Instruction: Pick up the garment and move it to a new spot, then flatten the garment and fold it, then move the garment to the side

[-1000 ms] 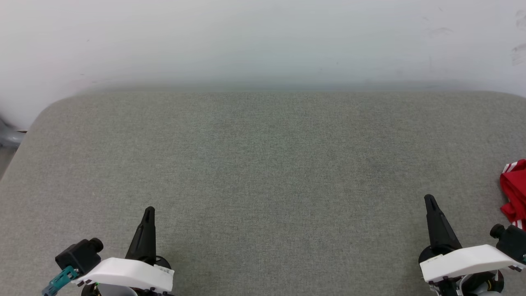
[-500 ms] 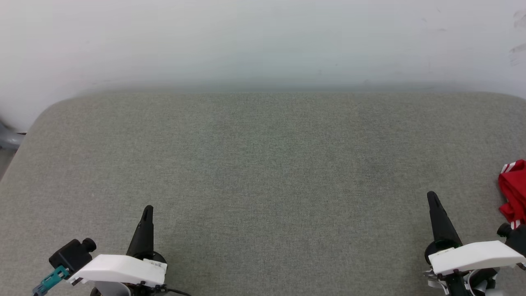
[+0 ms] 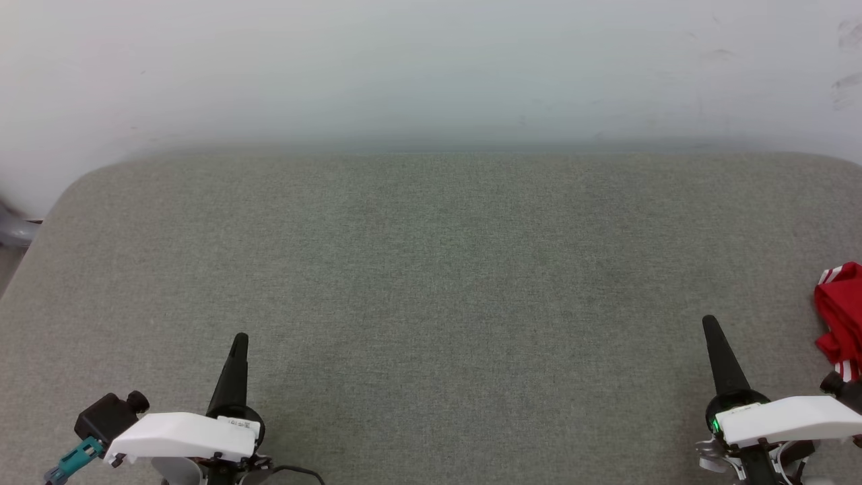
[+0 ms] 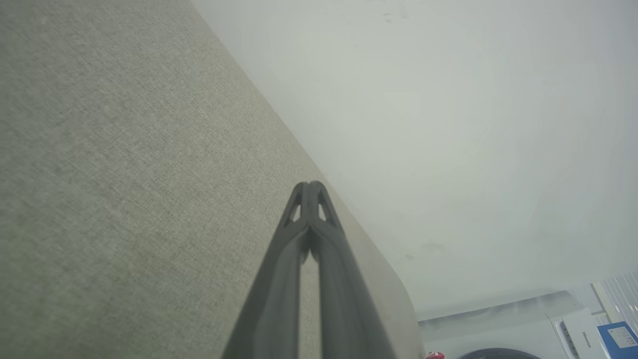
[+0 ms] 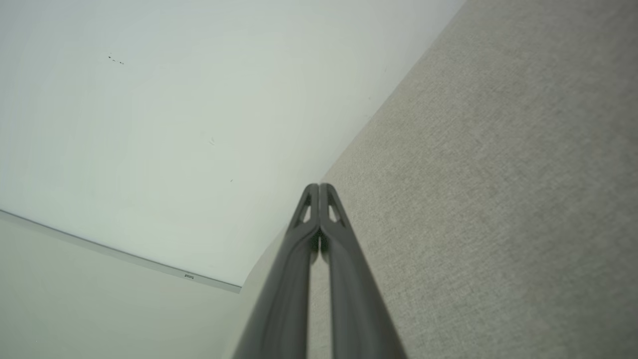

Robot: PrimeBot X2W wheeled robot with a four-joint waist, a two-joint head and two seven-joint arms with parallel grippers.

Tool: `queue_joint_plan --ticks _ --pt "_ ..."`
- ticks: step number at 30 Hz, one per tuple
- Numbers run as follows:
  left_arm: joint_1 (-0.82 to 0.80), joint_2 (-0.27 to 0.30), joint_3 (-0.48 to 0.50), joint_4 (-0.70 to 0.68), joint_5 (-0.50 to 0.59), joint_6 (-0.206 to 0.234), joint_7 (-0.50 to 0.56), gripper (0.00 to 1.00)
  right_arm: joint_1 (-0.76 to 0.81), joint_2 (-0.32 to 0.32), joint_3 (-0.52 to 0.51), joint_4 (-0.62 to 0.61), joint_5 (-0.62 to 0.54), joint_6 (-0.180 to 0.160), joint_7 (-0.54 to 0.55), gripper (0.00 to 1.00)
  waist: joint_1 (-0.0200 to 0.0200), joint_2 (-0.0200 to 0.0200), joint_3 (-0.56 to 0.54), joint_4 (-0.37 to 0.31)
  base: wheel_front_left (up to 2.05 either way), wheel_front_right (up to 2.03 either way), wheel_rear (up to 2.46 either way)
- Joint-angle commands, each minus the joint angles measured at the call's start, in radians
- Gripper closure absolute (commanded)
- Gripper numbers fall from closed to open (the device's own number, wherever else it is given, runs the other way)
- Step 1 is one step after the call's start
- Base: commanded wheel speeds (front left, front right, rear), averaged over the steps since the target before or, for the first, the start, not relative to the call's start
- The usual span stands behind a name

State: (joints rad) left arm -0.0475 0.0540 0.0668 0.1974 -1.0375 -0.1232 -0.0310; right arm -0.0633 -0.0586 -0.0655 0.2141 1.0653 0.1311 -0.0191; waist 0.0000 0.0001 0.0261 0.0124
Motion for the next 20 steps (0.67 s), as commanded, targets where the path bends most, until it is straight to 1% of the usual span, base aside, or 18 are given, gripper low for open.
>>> queue_joint_plan --ticks 1,20 --pt "-0.026 0.000 0.004 -0.004 -0.034 -0.005 0.008 1.00 -0.028 0.002 -0.005 -0.005 0.033 0.000 0.008 1.00 0.0000 -0.0001 -0.001 0.000 0.00 0.00 0.00" --pt "-0.041 -0.001 0.021 0.014 -0.226 -0.007 0.057 1.00 -0.036 0.005 -0.020 0.007 0.216 0.000 0.053 1.00 0.0000 -0.0001 -0.007 -0.004 0.00 0.00 0.00"
